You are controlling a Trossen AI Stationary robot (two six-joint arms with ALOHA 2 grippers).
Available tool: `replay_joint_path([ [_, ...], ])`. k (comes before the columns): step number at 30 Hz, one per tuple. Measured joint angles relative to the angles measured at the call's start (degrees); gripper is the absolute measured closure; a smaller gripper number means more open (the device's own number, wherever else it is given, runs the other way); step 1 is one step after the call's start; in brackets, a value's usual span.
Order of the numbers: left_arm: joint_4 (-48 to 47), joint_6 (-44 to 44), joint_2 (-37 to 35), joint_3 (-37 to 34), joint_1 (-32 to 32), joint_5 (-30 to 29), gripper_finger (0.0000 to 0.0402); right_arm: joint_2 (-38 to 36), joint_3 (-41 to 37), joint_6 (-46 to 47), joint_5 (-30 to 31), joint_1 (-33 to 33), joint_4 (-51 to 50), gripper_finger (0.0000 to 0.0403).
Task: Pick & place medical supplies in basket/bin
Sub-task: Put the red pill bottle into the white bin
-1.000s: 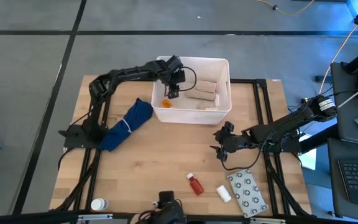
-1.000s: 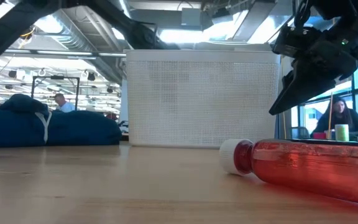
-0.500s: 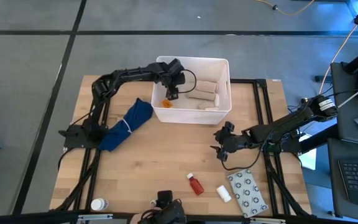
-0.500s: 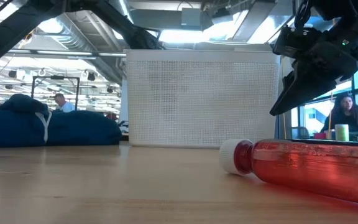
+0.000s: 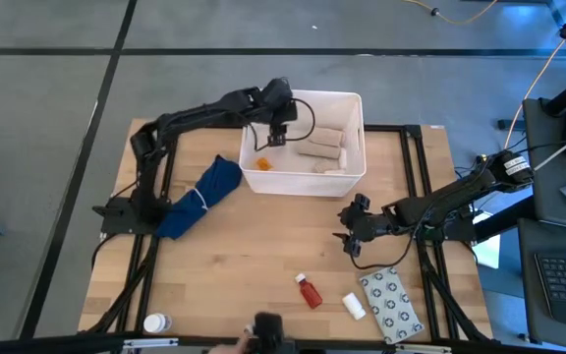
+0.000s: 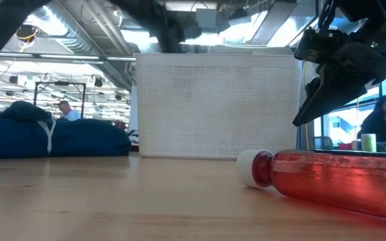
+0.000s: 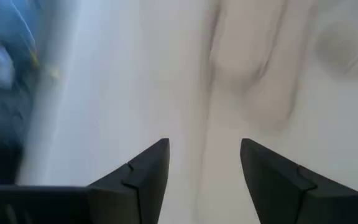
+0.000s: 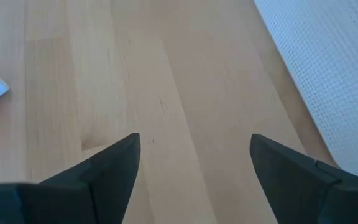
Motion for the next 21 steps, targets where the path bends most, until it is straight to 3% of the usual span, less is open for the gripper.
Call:
replay_joint_path([
  [6,-1.68,1.78,-8.14,0.83,-8.34,10.28,0.0210,0.00,0.02,1.40,0.00,0.00,-1.09,0.0099],
  [13,-6.81,0.59,-8.59,0.70,-24.09,22.80,0.0184,0.00,0.02,3.05,-0.90,0.01,-2.57,0.0099],
  [16,-6.59,-0.09,-6.04,0.68,-31.23,23.56,0.0172,0.00,0.02,4.17,-0.93,0.02,-3.03,0.0099],
  [21,-5.83,-0.35,-0.91,0.66,-41.30,16.52,0.0167,0.00,0.02,5.83,-0.92,0.00,-3.26,0.0099],
])
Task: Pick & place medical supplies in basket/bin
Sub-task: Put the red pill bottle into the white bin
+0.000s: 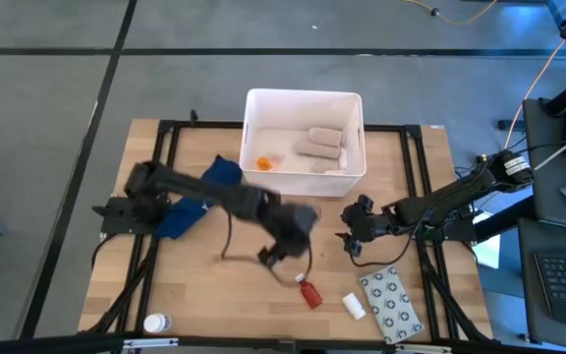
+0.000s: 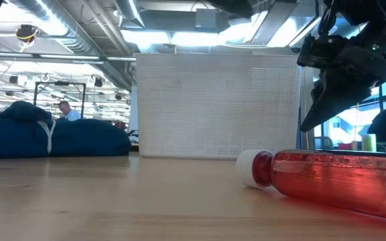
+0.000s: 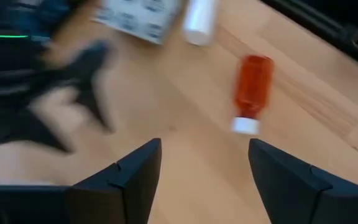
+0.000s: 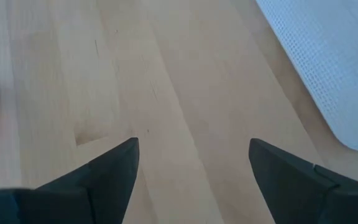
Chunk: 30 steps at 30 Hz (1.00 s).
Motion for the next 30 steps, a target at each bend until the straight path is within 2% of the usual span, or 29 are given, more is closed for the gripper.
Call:
replay_joint_path([
  [6,1.28,-3.33,8.51,-0.01,-5.76,-0.49,0.0175,0.00,0.00,0.35,-1.62,0.00,-0.01,0.0099],
  [9,1.30,-3.51,12.10,-0.04,-6.38,-1.96,0.0179,-0.02,0.00,1.72,-3.33,0.00,-0.08,0.0099],
  [13,4.19,-3.51,14.85,-0.04,-6.30,-0.79,0.0182,-0.02,0.00,2.15,-3.58,0.02,-0.10,0.0099],
  [16,5.37,-4.15,16.21,-0.04,-6.23,1.32,0.0180,-0.02,0.00,1.91,-3.58,0.02,-0.09,0.0099],
  [30,8.57,-3.01,17.96,-0.02,-5.42,1.27,0.0178,-0.01,0.00,1.71,-3.60,0.02,-0.15,0.0099],
])
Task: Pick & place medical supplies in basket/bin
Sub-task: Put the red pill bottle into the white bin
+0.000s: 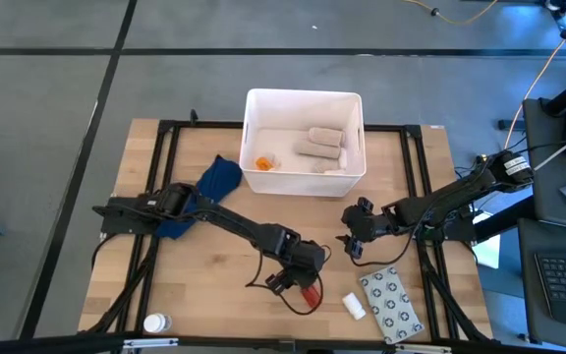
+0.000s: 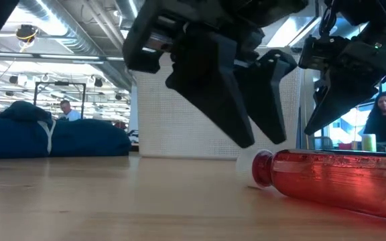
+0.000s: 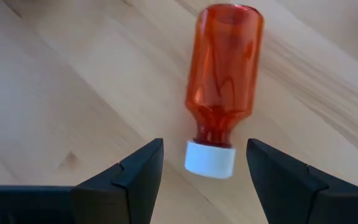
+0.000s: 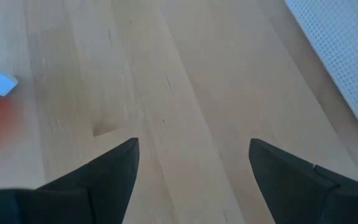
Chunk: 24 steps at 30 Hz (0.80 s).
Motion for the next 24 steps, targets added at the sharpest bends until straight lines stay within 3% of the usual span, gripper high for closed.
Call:
replay_joint_path([
  [4,0.54,-0.04,1.23,0.02,0.01,0.82,0.0178,0.01,0.00,-0.17,-0.01,0.00,0.00,0.0099],
  [9,0.43,-1.90,3.36,0.00,0.86,6.49,0.0178,-0.01,0.00,-0.20,0.01,-0.02,-0.17,0.0099],
  [13,0.63,-2.28,3.39,0.00,1.37,6.76,0.0183,-0.01,0.00,-0.22,0.01,0.00,-0.15,0.0099],
  [24,0.94,-2.45,3.39,0.00,1.81,6.21,0.0261,-0.01,0.00,-0.24,0.04,0.00,-0.15,0.0099],
])
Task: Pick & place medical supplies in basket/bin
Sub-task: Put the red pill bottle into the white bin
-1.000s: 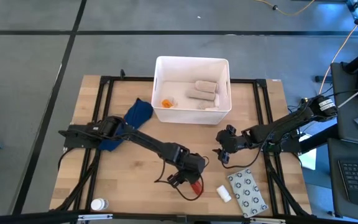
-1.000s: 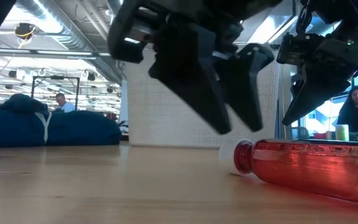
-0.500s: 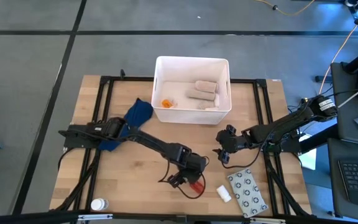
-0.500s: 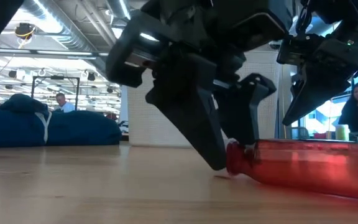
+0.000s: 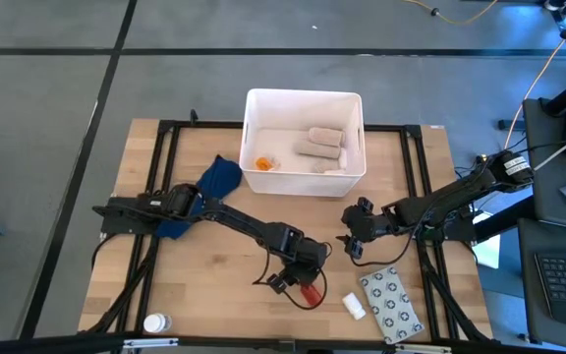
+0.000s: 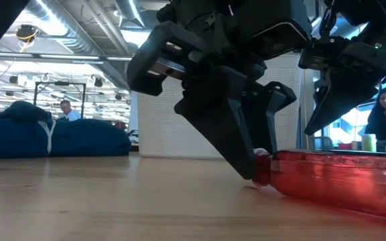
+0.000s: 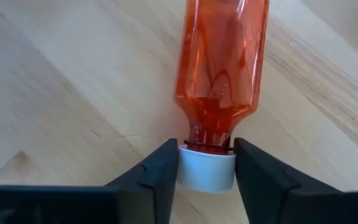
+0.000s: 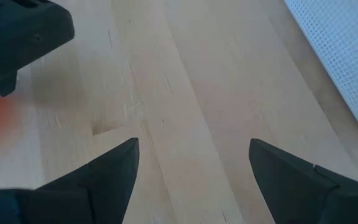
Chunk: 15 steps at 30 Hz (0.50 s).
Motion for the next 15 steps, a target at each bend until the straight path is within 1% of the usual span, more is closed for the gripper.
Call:
replay_joint_path([
  [3,0.00,0.00,-0.02,0.00,-0.01,-0.03,0.0275,0.00,0.00,0.00,0.02,-0.01,0.02,0.0099],
  [7,-0.77,-0.53,-0.56,-0.01,-0.01,-0.08,0.0276,0.00,0.00,0.00,0.04,-0.01,0.02,0.0099],
  [10,-3.44,-1.57,-3.27,0.25,0.28,-0.05,0.0275,0.00,0.00,-0.02,0.02,-0.01,0.02,0.0099],
  [12,-7.47,-1.92,-6.27,1.43,0.82,-0.28,0.0277,0.00,0.00,0.00,0.01,0.00,0.02,0.0099],
  [13,-9.27,-1.95,-7.94,2.23,1.29,-1.38,0.0278,0.00,0.00,-0.02,-0.07,0.00,0.02,0.0099],
  [15,-12.84,-2.34,-11.89,3.21,2.24,-6.16,0.0279,0.00,0.00,-0.02,-1.02,-0.02,0.08,0.0099],
])
